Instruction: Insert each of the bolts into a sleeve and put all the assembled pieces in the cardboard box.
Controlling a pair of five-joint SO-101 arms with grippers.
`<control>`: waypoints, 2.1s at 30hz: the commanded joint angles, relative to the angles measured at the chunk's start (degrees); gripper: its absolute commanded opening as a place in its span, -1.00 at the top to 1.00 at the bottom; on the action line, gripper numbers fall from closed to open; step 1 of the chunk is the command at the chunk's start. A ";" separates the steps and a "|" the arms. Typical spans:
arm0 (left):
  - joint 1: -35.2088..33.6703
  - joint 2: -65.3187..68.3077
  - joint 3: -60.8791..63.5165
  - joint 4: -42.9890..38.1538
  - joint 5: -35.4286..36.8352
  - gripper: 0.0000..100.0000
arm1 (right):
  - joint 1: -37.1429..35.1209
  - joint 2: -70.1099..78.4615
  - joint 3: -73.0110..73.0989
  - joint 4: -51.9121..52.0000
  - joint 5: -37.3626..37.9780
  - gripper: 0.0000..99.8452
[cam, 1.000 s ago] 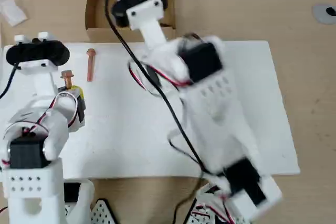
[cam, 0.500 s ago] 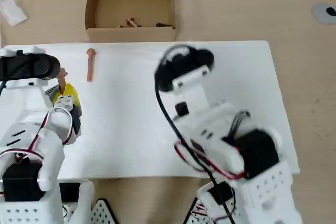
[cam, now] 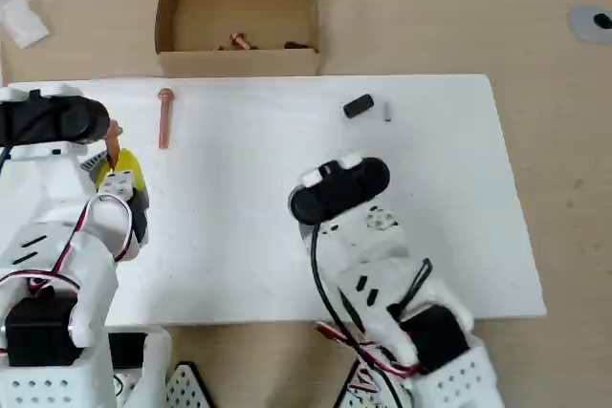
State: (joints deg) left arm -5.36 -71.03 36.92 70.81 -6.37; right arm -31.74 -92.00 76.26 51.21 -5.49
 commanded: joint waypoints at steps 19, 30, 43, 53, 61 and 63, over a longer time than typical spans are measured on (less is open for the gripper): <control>20.31 -0.92 0.53 -13.71 7.21 0.99 | -17.80 -4.18 16.48 -31.21 2.73 0.98; 22.59 -0.66 1.49 -16.53 13.36 0.99 | -17.80 -4.18 16.04 -31.21 0.70 0.98; 26.37 -0.84 5.63 -19.78 13.63 0.99 | -17.71 -4.18 14.73 -31.21 -2.81 0.98; 26.55 -0.84 6.07 -16.62 15.56 0.99 | -17.63 -3.74 11.82 -31.12 -2.90 0.98; 26.64 -0.84 7.03 -16.62 15.65 0.99 | -17.45 -3.74 11.82 -31.03 -5.71 0.98; 26.99 -0.66 7.03 -16.62 15.65 0.99 | -17.45 -3.74 11.82 -31.03 -6.07 0.98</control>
State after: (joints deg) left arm 20.31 -71.03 44.40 54.11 9.01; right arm -48.62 -94.99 92.79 21.58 -10.68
